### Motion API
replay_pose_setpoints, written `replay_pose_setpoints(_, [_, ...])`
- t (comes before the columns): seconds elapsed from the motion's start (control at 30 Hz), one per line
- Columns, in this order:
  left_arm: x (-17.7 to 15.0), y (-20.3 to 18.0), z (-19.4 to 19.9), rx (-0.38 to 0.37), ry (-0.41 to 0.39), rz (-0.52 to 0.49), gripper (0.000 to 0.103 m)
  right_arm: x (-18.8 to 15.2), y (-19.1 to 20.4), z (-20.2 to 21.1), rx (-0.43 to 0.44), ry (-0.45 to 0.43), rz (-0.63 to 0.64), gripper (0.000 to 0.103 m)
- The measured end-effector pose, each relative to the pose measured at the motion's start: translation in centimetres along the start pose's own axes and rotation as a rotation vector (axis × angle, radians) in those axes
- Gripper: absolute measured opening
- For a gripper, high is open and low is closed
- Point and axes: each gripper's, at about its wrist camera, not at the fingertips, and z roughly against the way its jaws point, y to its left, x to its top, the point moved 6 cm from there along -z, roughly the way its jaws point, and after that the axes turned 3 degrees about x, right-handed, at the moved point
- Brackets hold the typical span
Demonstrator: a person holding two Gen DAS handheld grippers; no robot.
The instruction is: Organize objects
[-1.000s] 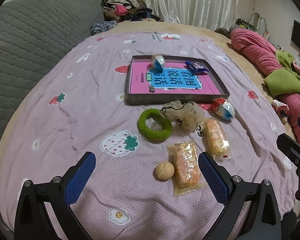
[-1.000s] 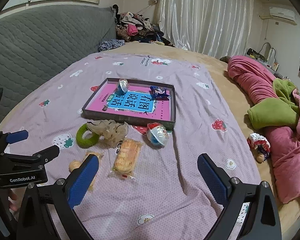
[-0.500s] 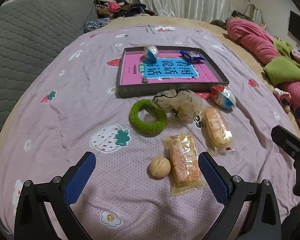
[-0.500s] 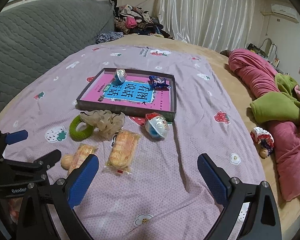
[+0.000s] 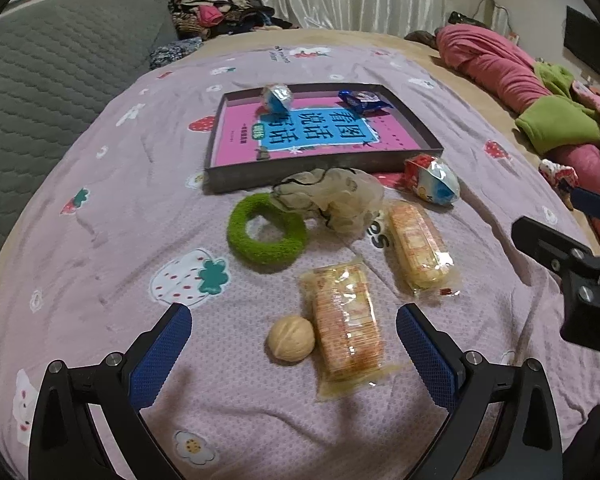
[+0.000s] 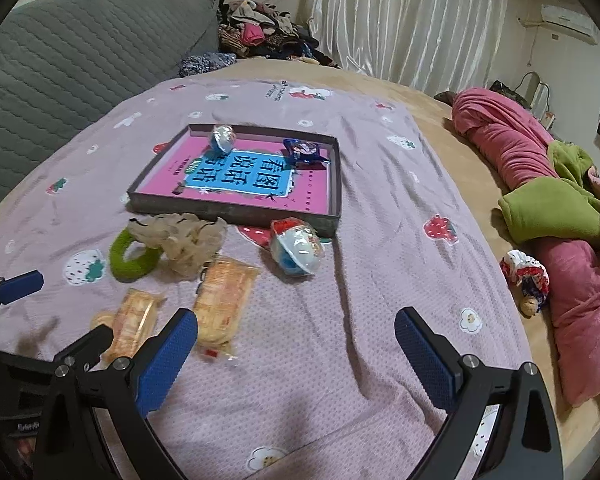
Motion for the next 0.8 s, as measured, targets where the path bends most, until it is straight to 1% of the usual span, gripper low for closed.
replay_pose_setpoints(0.43, [0.5,-1.6,-1.4,-0.037,-0.003,-0.005,0.102,0.7,-1.8,-3.0,0.001,0.025,-0.024,0.1])
replay_pose_setpoints(0.67, [0.6,-1.8,-2.3,-0.034,0.007,0.001,0.102,1.2,-2.1,-4.6,0.001,0.035,-0.018,0.1])
replay_pose_setpoints(0.8, [0.7,-1.8,-2.6,-0.048,0.011,0.015,0.099,1.6,-2.1,-5.7,-0.007,0.047,-0.004,0.1])
